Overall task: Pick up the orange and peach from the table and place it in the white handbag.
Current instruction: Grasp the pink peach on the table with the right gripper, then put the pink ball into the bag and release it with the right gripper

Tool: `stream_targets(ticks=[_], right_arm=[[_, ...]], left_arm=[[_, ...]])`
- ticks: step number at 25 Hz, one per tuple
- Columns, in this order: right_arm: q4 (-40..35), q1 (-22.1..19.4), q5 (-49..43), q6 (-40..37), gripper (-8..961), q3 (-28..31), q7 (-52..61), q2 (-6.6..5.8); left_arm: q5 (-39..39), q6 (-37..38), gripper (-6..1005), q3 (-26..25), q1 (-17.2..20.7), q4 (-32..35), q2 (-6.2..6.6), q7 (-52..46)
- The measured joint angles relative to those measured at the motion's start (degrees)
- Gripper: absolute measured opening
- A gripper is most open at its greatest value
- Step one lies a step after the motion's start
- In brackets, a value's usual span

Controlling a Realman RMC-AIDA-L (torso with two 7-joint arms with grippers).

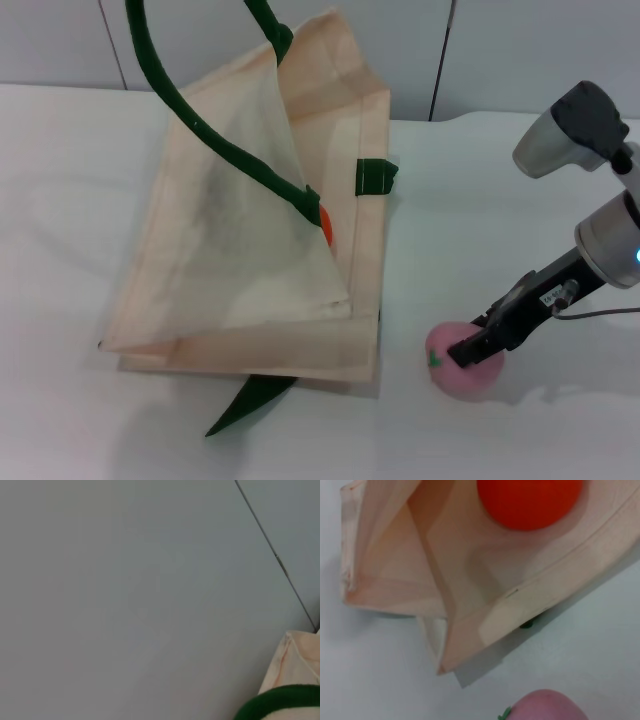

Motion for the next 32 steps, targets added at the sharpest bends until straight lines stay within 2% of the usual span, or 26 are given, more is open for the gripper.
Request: stream_targets(ticks=[13,18,21,25,32], right_arm=[[-1.2,-0.1,0.3,0.1,438,0.2,0.1,-0.03],[-6.2,-0.7,0.3,0.6,426,0.3,1.8,-0.14],[-12.6,-2.0,0.0,1.1,427,0.8,3.5,-0.27],[-19.2,-1.6,0.9,1.7,424,5.4,3.7,-0.24],[-18.0,1.3,5.7,-4.2,418,5.8,2.9,0.05]], left_arm=[[0.0,0.0,134,0.0,0.5,0.0,0.00,0.1],[0.0,0.0,134,0.0,1.3,0.3,0.00,0.1],[0.0,0.0,134,0.0,1.4,0.5,0.00,0.1],[-0.1,0.0,134,0.0,1.1,0.5,0.00,0.1],[-0.6,0.7,134,2.5,-0.2,-0.2,-0.05,-0.4]])
